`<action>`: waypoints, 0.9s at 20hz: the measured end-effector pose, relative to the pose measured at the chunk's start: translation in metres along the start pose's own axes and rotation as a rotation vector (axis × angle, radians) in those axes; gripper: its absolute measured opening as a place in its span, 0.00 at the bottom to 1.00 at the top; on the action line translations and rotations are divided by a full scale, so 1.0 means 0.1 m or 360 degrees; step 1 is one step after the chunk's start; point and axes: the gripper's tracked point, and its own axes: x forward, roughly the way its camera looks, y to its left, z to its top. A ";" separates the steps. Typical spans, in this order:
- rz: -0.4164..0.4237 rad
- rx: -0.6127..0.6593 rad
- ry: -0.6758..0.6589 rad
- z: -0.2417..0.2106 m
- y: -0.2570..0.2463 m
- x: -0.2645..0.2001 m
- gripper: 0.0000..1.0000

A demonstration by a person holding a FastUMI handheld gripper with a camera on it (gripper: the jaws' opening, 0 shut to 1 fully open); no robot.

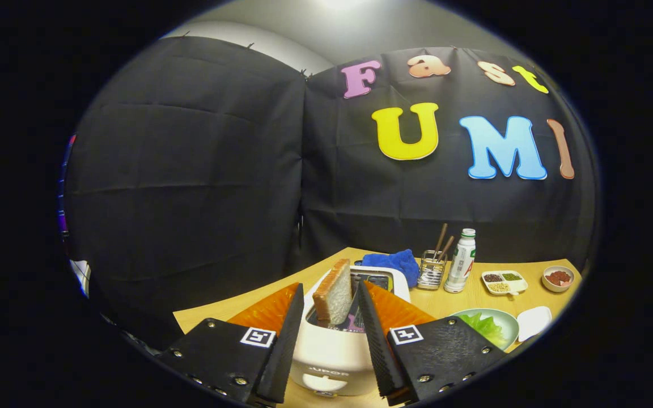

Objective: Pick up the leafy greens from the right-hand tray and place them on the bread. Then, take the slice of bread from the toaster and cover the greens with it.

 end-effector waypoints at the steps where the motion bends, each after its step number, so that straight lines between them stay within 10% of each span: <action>1: -0.0043 -0.0029 0.0007 -0.01 -0.01 0.03 0.59; 10: -0.0188 -0.0059 0.0045 -0.15 -0.05 0.31 0.57; 13: -0.0188 -0.0021 0.0075 -0.16 -0.05 0.29 0.14; 18: -0.0142 -0.0047 0.0088 -0.17 -0.03 0.29 0.05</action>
